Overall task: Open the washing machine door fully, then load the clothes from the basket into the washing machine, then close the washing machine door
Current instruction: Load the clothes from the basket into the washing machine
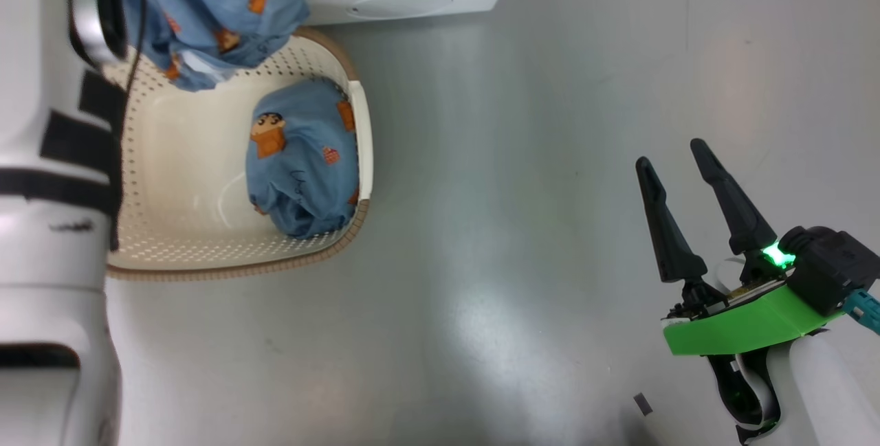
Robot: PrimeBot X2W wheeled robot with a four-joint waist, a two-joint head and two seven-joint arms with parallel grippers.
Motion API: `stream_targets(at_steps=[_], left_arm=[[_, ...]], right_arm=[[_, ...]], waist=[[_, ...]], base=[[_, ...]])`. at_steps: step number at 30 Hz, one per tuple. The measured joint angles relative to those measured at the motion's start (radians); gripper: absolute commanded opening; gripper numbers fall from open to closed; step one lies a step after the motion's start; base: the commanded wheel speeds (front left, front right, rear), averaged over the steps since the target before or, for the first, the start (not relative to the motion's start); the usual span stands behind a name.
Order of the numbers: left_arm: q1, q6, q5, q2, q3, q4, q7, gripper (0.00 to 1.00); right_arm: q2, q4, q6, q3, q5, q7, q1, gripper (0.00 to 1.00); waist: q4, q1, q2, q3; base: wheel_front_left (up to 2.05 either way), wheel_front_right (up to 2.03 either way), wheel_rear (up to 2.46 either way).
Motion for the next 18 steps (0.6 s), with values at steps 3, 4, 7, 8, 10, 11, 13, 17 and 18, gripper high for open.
stream_targets(at_steps=[3, 4, 7, 8, 10, 11, 13, 17, 18], left_arm=[[0.068, -0.007, -0.009, -0.004, 0.008, -0.062, 0.0, 1.0], [0.09, -0.01, -0.012, -0.007, 0.014, -0.084, 0.0, 1.0], [0.156, -0.011, -0.019, -0.016, 0.025, -0.162, 0.0, 1.0], [0.156, -0.011, -0.019, -0.016, 0.025, -0.162, 0.0, 1.0], [0.205, -0.012, -0.018, -0.018, 0.029, -0.216, 0.0, 1.0], [0.231, -0.013, -0.018, -0.018, 0.03, -0.242, 0.0, 1.0], [0.292, -0.014, -0.016, -0.019, 0.031, -0.291, 0.0, 1.0], [0.42, -0.014, -0.012, -0.03, 0.032, -0.392, 0.0, 1.0], [0.449, -0.013, -0.012, -0.032, 0.032, -0.42, 0.0, 1.0]], right_arm=[[0.0, -0.007, 0.0, -0.004, 0.0, 0.0, -0.003, 1.0], [0.0, -0.009, 0.0, -0.006, 0.0, 0.0, -0.003, 1.0], [0.001, -0.015, 0.0, -0.011, -0.001, 0.0, -0.003, 1.0], [0.001, -0.015, 0.0, -0.011, -0.001, 0.0, -0.003, 1.0], [0.001, -0.02, 0.0, -0.016, -0.003, 0.0, -0.002, 1.0], [0.001, -0.022, 0.0, -0.018, -0.004, 0.0, -0.002, 1.0], [0.002, -0.025, 0.0, -0.02, -0.004, 0.0, -0.002, 1.0], [0.002, -0.026, 0.0, -0.023, -0.009, 0.0, 0.001, 1.0], [0.002, -0.027, 0.0, -0.022, -0.009, 0.0, 0.001, 1.0]], waist=[[0.012, 0.0, 0.0, -0.017], [0.016, 0.0, 0.0, -0.021], [0.028, 0.0, 0.0, -0.031], [0.028, 0.0, 0.0, -0.031], [0.034, 0.0, 0.0, -0.038], [0.036, 0.0, 0.0, -0.041], [0.038, 0.0, 0.0, -0.048], [0.043, 0.0, 0.0, -0.058], [0.045, 0.0, 0.0, -0.06]], base=[[0.0, 0.0, 0.0], [0.0, 0.0, 0.0], [0.0, 0.0, 0.0], [0.0, 0.0, 0.0], [0.0, 0.0, 0.0], [0.0, 0.0, 0.0], [0.0, 0.0, 0.0], [0.0, 0.0, 0.0], [0.0, 0.0, 0.0]])
